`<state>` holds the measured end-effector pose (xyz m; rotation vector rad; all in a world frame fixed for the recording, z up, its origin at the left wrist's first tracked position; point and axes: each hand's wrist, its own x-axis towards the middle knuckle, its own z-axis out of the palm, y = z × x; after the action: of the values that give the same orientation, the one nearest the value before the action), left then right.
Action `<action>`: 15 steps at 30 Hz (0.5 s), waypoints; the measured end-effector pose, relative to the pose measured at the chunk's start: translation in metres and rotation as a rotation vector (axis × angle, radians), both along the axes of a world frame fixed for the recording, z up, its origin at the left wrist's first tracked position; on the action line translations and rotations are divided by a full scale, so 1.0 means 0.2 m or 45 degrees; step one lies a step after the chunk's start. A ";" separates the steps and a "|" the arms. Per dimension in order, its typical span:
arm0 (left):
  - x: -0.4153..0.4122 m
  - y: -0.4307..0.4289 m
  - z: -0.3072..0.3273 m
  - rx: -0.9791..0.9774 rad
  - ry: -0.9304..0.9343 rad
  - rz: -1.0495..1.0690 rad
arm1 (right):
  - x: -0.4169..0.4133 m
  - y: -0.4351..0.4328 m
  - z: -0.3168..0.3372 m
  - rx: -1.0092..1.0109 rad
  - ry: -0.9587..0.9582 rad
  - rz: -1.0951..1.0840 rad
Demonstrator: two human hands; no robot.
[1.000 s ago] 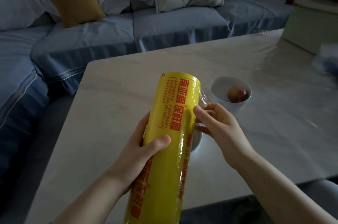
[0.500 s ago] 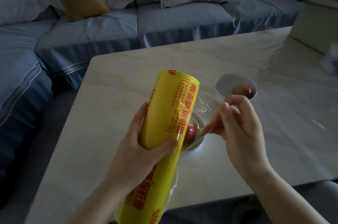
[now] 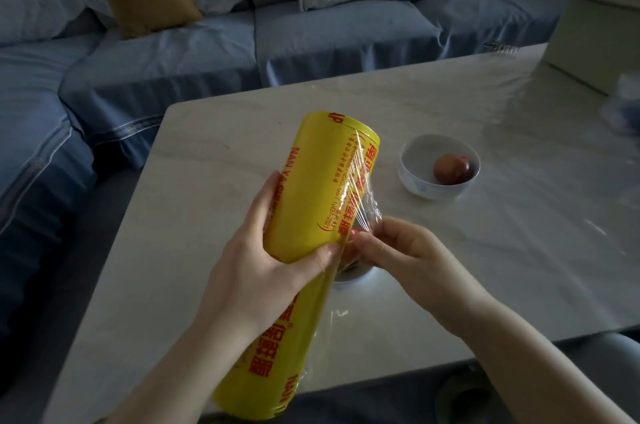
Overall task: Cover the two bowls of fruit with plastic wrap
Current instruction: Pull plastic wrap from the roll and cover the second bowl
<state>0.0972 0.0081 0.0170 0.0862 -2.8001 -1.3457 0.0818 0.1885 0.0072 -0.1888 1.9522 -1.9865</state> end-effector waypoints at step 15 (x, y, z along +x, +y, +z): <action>-0.07 0.07 0.04 0.284 -0.017 0.066 | 0.04 0.02 0.00 -0.035 -0.049 0.052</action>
<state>0.0841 0.0229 0.0258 0.1722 -2.6273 -1.6442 0.0906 0.1927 0.0076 -0.1950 1.8833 -1.9772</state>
